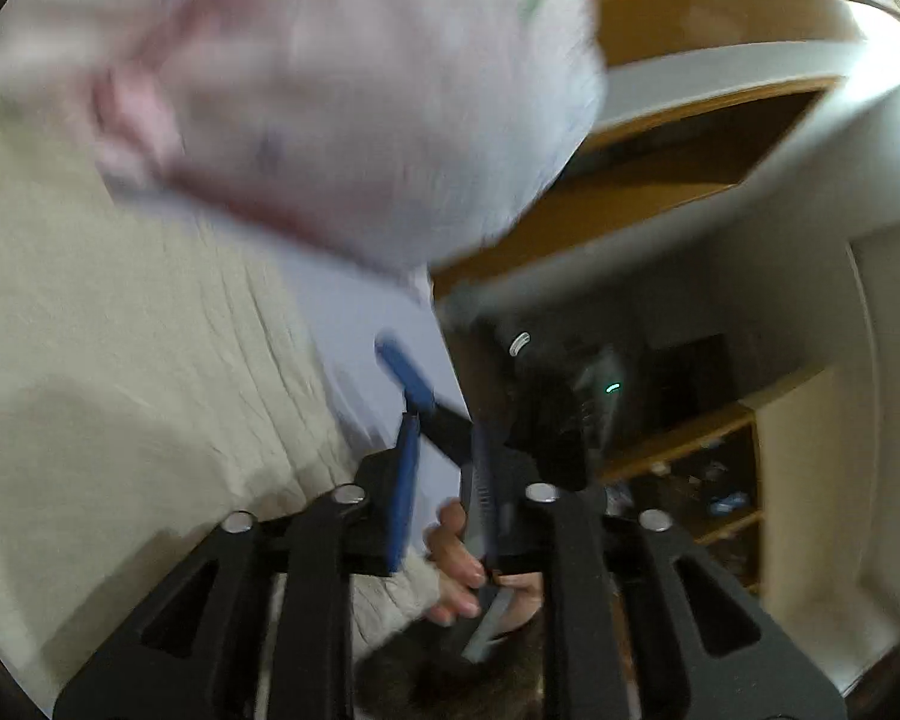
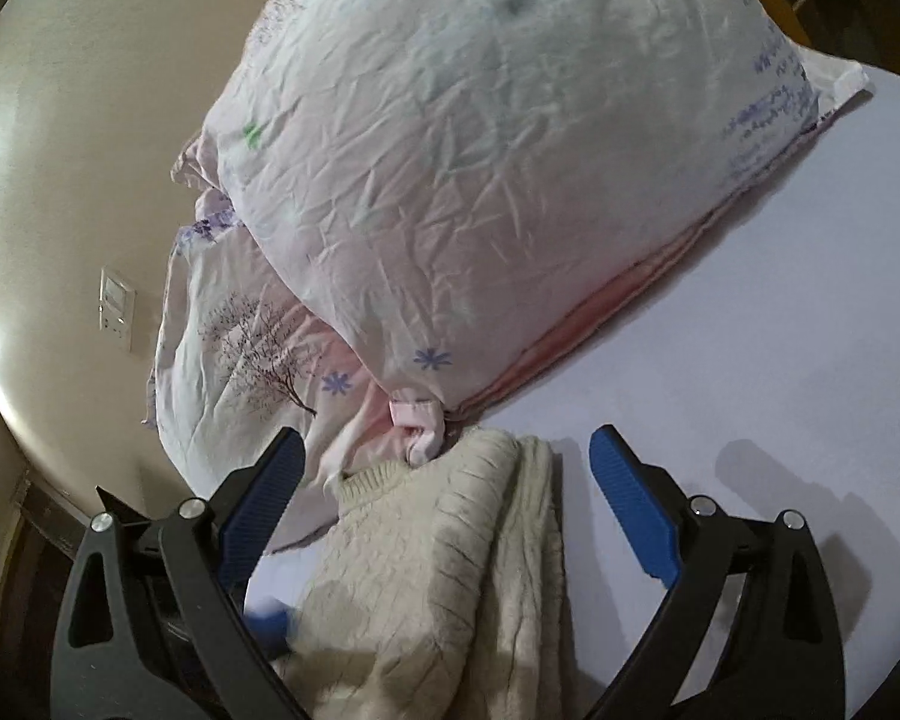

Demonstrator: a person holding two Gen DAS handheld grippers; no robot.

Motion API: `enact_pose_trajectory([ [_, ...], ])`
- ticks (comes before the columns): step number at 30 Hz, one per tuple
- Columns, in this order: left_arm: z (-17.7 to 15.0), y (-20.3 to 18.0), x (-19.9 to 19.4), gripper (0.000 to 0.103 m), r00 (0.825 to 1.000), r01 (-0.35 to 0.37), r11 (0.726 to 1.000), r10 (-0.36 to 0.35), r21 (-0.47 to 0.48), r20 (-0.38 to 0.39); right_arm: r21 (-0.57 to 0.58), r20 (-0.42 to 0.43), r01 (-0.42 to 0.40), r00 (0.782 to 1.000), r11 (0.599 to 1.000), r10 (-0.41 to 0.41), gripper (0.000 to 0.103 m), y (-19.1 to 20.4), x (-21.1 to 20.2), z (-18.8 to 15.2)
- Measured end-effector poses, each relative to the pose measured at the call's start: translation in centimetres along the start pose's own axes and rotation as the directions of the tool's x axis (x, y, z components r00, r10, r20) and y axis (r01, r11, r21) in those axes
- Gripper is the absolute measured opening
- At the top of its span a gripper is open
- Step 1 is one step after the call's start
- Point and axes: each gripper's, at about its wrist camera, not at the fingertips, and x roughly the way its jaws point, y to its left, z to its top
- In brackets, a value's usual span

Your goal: Fold small clothes

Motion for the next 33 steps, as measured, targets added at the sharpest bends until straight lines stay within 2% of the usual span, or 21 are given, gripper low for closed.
enact_pose_trajectory([
  [1,0.1,-0.3,-1.9,0.052,0.996,-0.053,0.998,0.051,0.03,0.067,0.009,-0.057,0.003,0.998,1.0,-0.003,0.101,-0.2,0.6,-0.2],
  [2,-0.1,-0.4,-3.9,0.07,0.983,-0.136,0.99,0.128,0.049,0.133,0.011,-0.104,0.008,0.995,1.0,-0.007,0.101,-0.2,1.2,-0.5],
  [4,-0.7,0.2,-7.0,0.07,0.924,-0.341,0.938,0.323,0.063,0.204,0.008,-0.212,0.048,0.976,0.999,-0.045,0.101,-0.3,3.0,-1.9],
  [6,-1.5,2.1,-7.8,0.071,0.878,-0.462,0.886,0.451,0.036,0.162,-0.019,-0.3,0.072,0.951,0.997,-0.074,0.101,-0.1,4.6,-3.1],
  [10,-3.4,4.7,-7.4,0.071,0.827,-0.561,0.828,0.561,-0.005,0.041,-0.068,-0.362,0.111,0.923,0.992,-0.128,0.101,0.2,6.2,-4.3],
  [12,-3.9,5.5,-7.2,0.076,0.837,-0.546,0.837,0.546,-0.02,0.038,-0.076,-0.375,0.116,0.917,0.99,-0.136,0.099,0.0,6.5,-4.7],
  [14,-4.1,5.5,-6.0,0.08,0.848,-0.529,0.848,0.529,-0.019,0.023,-0.102,-0.374,0.12,0.915,0.987,-0.15,0.088,0.3,6.6,-5.0],
  [15,-4.4,5.3,-5.3,0.082,0.849,-0.528,0.849,0.528,-0.012,0.009,-0.119,-0.366,0.126,0.917,0.985,-0.162,0.087,0.5,6.6,-5.1],
  [18,-4.2,6.1,-4.5,0.085,0.851,-0.524,0.851,0.524,-0.015,-0.017,-0.166,-0.355,0.142,0.915,0.976,-0.194,0.062,1.0,6.9,-6.1],
  [19,-4.3,6.5,-4.6,0.086,0.865,-0.501,0.865,0.501,-0.024,-0.006,-0.158,-0.356,0.122,0.919,0.98,-0.172,0.051,1.1,7.0,-6.2],
  [20,-4.5,6.6,-4.6,0.085,0.867,-0.498,0.867,0.498,-0.009,-0.004,-0.148,-0.355,0.109,0.922,0.983,-0.156,0.041,1.0,6.9,-5.9],
  [21,-4.8,7.2,-5.7,0.074,0.865,-0.502,0.865,0.502,0.007,-0.004,-0.143,-0.344,0.089,0.93,0.986,-0.134,0.038,1.1,6.6,-6.0],
  [22,-4.8,7.1,-6.0,0.068,0.871,-0.492,0.871,0.492,0.01,-0.014,-0.141,-0.335,0.062,0.936,0.988,-0.106,0.034,1.4,6.5,-6.0],
  [23,-4.5,7.0,-6.7,0.055,0.878,-0.479,0.878,0.479,0.012,-0.015,-0.139,-0.327,0.02,0.943,0.99,-0.065,0.032,1.9,6.3,-5.9],
  [25,-4.1,6.0,-9.1,0.048,0.884,-0.466,0.883,0.467,0.055,0.003,-0.131,-0.341,-0.122,0.937,0.984,0.071,0.031,3.5,6.2,-6.5],
  [27,-4.3,4.6,-11.8,0.048,0.859,-0.512,0.85,0.508,0.122,0.068,-0.14,-0.378,-0.197,0.916,0.97,0.132,0.031,5.0,7.2,-7.6],
  [28,-4.5,3.9,-13.4,0.049,0.837,-0.546,0.822,0.535,0.159,0.11,-0.156,-0.402,-0.208,0.906,0.966,0.13,0.031,5.9,8.3,-8.6],
  [30,-4.7,4.0,-15.5,0.056,0.79,-0.614,0.767,0.6,0.186,0.129,-0.221,-0.44,-0.151,0.897,0.963,0.04,0.036,7.2,10.7,-10.2],
  [31,-4.7,4.9,-16.1,0.057,0.734,-0.679,0.714,0.667,0.169,0.127,-0.286,-0.449,-0.095,0.892,0.953,-0.046,0.041,7.7,11.6,-10.9],
  [32,-4.7,5.8,-16.2,0.059,0.694,-0.719,0.678,0.711,0.152,0.113,-0.329,-0.428,-0.051,0.898,0.943,-0.1,0.049,8.0,11.6,-11.1],
  [33,-5.0,6.1,-16.8,0.06,0.673,-0.739,0.659,0.73,0.136,0.119,-0.352,-0.386,-0.019,0.914,0.936,-0.126,0.054,8.1,11.1,-11.0],
])
